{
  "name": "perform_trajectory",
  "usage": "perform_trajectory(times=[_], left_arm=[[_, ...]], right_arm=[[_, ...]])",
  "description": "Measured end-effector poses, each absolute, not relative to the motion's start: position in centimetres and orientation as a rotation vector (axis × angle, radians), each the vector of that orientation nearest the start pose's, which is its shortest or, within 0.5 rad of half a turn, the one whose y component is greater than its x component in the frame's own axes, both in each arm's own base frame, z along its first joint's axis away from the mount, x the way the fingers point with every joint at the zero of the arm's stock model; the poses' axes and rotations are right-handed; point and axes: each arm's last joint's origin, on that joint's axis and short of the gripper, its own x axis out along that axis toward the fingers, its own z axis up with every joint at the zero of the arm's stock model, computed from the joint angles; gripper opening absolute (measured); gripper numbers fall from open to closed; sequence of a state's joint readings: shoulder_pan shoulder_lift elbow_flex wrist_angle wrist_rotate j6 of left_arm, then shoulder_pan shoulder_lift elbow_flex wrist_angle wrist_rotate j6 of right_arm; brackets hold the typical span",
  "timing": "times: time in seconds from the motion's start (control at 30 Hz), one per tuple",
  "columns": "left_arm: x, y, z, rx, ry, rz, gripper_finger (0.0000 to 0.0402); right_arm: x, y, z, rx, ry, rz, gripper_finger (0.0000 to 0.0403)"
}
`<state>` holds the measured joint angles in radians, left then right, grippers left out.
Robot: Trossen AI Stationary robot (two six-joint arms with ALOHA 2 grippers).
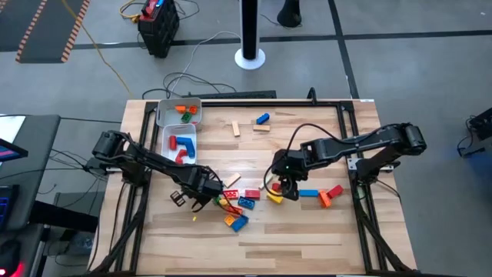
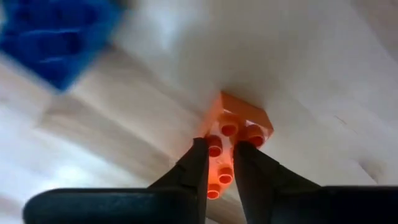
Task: Sort blocks by size
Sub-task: Put the large orange game piece into the white bin
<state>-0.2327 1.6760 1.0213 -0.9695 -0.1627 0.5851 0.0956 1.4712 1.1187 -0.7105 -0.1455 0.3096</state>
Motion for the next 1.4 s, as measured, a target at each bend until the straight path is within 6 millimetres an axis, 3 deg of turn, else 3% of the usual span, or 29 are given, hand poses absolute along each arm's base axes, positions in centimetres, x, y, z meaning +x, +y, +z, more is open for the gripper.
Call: perform_trajectory(times=[0.37, 0.5, 0.67, 0.8, 1.13, 1.23, 1.4], left_arm=[[29.1, -2.2, 18.9, 0.508, 1.508, -0.218, 0.0004], [29.8, -0.6, 19.8, 0.425, 1.488, -0.09, 0.0001], [29.8, 0.5, 21.4, 0.294, 1.536, -0.124, 0.0006], [29.5, 0.0, 21.6, 0.256, 1.551, -0.271, 0.0042], [29.6, -1.1, 20.9, 0.403, 1.493, -0.41, 0.0235], [28.7, -1.0, 19.4, 0.421, 1.541, -0.446, 0.0258], [27.5, -1.0, 17.4, 0.41, 1.59, -0.454, 0.0262]], right_arm=[[29.0, 2.8, 25.4, 0.309, 1.089, 0.042, 0.0194], [29.0, 2.8, 25.4, 0.31, 1.09, 0.043, 0.0194], [28.8, 2.8, 25.3, 0.309, 1.112, 0.039, 0.0194], [28.8, 2.9, 25.3, 0.309, 1.109, 0.041, 0.0194], [28.8, 2.9, 25.3, 0.315, 1.108, 0.038, 0.0194], [28.8, 2.9, 25.3, 0.319, 1.108, 0.036, 0.0194], [28.9, 2.9, 25.3, 0.328, 1.104, 0.031, 0.0194]])
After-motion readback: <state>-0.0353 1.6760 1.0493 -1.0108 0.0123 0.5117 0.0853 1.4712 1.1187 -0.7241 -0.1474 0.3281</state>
